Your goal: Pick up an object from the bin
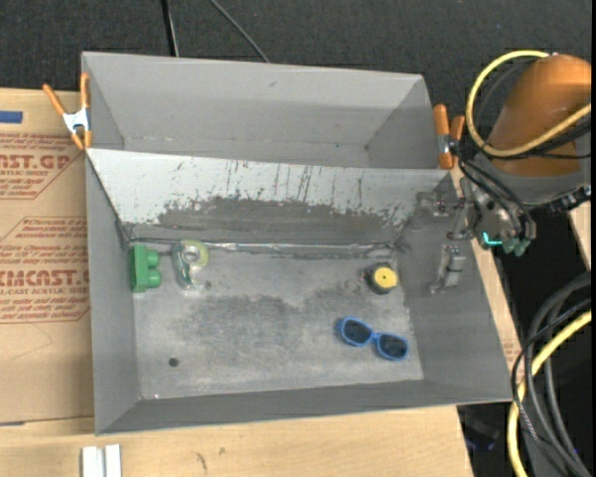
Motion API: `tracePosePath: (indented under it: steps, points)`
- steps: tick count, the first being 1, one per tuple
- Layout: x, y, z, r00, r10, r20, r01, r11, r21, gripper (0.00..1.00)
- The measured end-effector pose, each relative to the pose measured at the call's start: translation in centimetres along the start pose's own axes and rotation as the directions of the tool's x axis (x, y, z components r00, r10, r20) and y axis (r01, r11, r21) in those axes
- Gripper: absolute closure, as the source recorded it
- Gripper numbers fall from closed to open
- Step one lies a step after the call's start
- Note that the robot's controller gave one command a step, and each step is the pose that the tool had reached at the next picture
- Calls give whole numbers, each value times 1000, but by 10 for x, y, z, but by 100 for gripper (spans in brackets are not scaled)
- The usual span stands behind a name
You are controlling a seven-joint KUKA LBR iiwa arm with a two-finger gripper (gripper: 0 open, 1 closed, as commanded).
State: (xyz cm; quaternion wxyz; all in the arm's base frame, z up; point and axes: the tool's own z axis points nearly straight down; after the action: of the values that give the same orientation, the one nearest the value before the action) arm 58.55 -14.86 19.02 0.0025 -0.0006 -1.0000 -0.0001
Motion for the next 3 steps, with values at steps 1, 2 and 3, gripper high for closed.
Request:
tracePosePath:
  steps: [1, 2, 3]
  points:
    - [23, 32, 115, 869, -494, 2, 494, 869, -1, 0]
    - [71, 91, 115, 657, -754, 4, 754, 657, -1, 0]
    - [70, 89, 114, 660, -752, 4, 752, 660, 3, 100]
